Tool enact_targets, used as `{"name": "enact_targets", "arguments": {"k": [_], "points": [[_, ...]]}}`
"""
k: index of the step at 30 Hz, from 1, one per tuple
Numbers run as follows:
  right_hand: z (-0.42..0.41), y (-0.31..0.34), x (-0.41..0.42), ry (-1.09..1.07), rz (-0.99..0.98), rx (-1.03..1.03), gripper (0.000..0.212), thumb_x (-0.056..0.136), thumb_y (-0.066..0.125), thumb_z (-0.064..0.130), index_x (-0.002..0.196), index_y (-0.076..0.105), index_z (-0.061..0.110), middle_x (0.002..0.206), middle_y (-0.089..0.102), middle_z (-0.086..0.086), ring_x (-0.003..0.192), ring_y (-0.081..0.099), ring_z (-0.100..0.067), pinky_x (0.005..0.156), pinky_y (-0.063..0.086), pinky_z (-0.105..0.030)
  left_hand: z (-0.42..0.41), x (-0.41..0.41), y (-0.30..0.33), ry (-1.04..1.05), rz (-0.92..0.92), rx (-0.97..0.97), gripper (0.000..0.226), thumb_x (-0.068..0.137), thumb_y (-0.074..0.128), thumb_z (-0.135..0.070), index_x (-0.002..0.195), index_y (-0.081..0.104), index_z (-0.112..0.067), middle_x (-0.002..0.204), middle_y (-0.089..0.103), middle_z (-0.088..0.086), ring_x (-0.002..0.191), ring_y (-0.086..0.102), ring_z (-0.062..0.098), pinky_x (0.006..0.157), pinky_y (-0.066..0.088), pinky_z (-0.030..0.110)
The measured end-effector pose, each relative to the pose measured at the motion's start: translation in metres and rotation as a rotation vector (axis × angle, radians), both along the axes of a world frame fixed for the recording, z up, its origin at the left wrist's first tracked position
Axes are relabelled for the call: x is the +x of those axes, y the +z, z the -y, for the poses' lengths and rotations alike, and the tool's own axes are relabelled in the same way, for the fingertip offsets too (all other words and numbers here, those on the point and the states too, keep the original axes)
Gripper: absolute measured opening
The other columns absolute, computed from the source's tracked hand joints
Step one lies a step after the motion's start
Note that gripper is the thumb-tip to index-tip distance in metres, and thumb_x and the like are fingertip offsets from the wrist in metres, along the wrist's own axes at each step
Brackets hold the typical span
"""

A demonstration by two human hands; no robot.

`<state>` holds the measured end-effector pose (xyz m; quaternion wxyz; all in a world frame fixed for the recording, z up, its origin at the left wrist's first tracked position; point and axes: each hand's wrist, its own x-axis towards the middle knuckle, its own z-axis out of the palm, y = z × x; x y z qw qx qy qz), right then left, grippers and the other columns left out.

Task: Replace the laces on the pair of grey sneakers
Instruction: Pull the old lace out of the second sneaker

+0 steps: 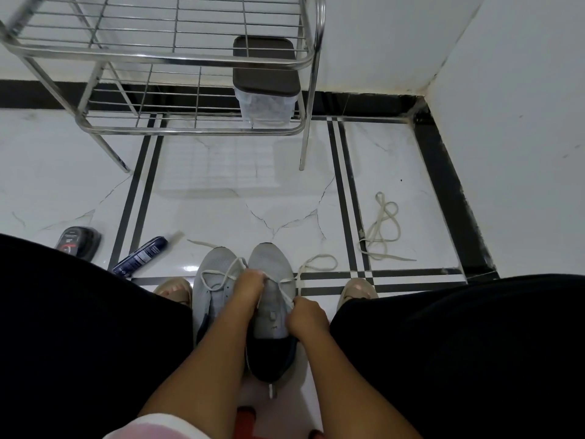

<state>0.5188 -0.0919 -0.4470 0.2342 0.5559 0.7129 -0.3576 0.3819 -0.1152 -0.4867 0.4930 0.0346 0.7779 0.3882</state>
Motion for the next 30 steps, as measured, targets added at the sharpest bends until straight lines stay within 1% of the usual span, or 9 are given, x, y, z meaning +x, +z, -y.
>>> {"name": "enact_targets", "arguments": {"k": [2, 4, 6, 9, 11, 14, 23, 26, 30], "points": [[-0.003, 0.001, 0.000, -0.036, -0.003, -0.010, 0.031, 0.091, 0.048, 0.023, 0.120, 0.057, 0.016, 0.125, 0.058, -0.012, 0.114, 0.057, -0.032, 0.090, 0.048, -0.034, 0.004, -0.009, 0.010, 0.704, 0.407, 0.237, 0.023, 0.095, 0.043, -0.011, 0.073, 0.053, -0.011, 0.074, 0.051, 0.004, 0.067, 0.051, 0.016, 0.069, 0.048, 0.029], [-0.005, 0.000, -0.002, -0.044, -0.016, -0.004, 0.031, 0.092, 0.047, 0.021, 0.121, 0.056, 0.018, 0.125, 0.058, -0.011, 0.114, 0.057, -0.031, 0.089, 0.048, -0.034, 0.007, -0.014, 0.017, 0.925, 0.536, 0.328, 0.028, 0.098, 0.037, -0.011, 0.074, 0.051, -0.009, 0.072, 0.053, 0.004, 0.063, 0.052, 0.013, 0.068, 0.046, 0.025], [-0.006, 0.000, -0.002, -0.024, -0.005, 0.013, 0.031, 0.093, 0.046, 0.020, 0.122, 0.056, 0.017, 0.125, 0.057, -0.011, 0.114, 0.056, -0.031, 0.089, 0.047, -0.034, 0.005, -0.013, 0.024, 0.609, 0.333, 0.149, 0.030, 0.098, 0.037, -0.021, 0.072, 0.045, -0.010, 0.062, 0.052, 0.004, 0.052, 0.050, 0.014, 0.059, 0.039, 0.027], [-0.005, -0.002, 0.003, 0.034, 0.011, 0.013, 0.031, 0.093, 0.048, 0.022, 0.123, 0.055, 0.015, 0.128, 0.056, -0.013, 0.117, 0.055, -0.031, 0.092, 0.047, -0.036, 0.002, -0.008, 0.016, -0.413, -0.308, -0.116, 0.020, 0.091, 0.050, -0.033, 0.096, 0.052, -0.013, 0.087, 0.061, 0.004, 0.081, 0.058, 0.022, 0.071, 0.042, 0.032], [-0.002, -0.001, 0.003, 0.070, 0.011, 0.018, 0.033, 0.093, 0.048, 0.020, 0.125, 0.054, 0.014, 0.129, 0.056, -0.013, 0.118, 0.055, -0.031, 0.092, 0.046, -0.036, 0.003, -0.001, 0.011, -0.745, -0.539, -0.112, 0.021, 0.091, 0.053, -0.036, 0.100, 0.060, -0.019, 0.096, 0.065, 0.002, 0.091, 0.061, 0.022, 0.075, 0.045, 0.033], [0.000, -0.002, 0.000, 0.093, -0.003, 0.039, 0.031, 0.095, 0.045, 0.018, 0.124, 0.054, 0.015, 0.129, 0.057, -0.012, 0.117, 0.056, -0.030, 0.092, 0.048, -0.037, 0.004, 0.009, 0.007, -0.851, -0.805, -0.149, 0.023, 0.093, 0.052, -0.037, 0.104, 0.065, -0.022, 0.104, 0.063, 0.002, 0.093, 0.063, 0.024, 0.076, 0.046, 0.033], [0.001, -0.005, 0.002, 0.076, -0.008, 0.049, 0.032, 0.093, 0.044, 0.013, 0.123, 0.055, 0.015, 0.127, 0.057, -0.012, 0.117, 0.056, -0.031, 0.091, 0.046, -0.036, 0.004, 0.008, 0.007, -0.902, -1.086, -0.226, 0.010, 0.094, 0.050, -0.017, 0.097, 0.059, -0.017, 0.098, 0.060, 0.001, 0.092, 0.059, 0.022, 0.078, 0.040, 0.033], [-0.002, -0.005, 0.004, 0.000, -0.013, 0.026, 0.030, 0.093, 0.047, 0.020, 0.121, 0.056, 0.018, 0.125, 0.058, -0.011, 0.115, 0.057, -0.031, 0.090, 0.048, -0.035, 0.008, 0.001, 0.005, -0.424, -0.779, -0.076, 0.012, 0.093, 0.048, -0.012, 0.085, 0.058, -0.014, 0.093, 0.059, 0.008, 0.085, 0.056, 0.026, 0.071, 0.044, 0.035], [-0.005, -0.006, 0.006, -0.080, -0.004, -0.007, 0.032, 0.091, 0.049, 0.023, 0.121, 0.057, 0.018, 0.125, 0.058, -0.011, 0.115, 0.057, -0.031, 0.090, 0.047, -0.034, -0.002, -0.032, 0.036, 0.899, 0.197, 0.318, 0.030, 0.095, 0.031, -0.002, 0.068, 0.042, -0.010, 0.062, 0.047, 0.006, 0.055, 0.046, 0.019, 0.056, 0.044, 0.029]]}}
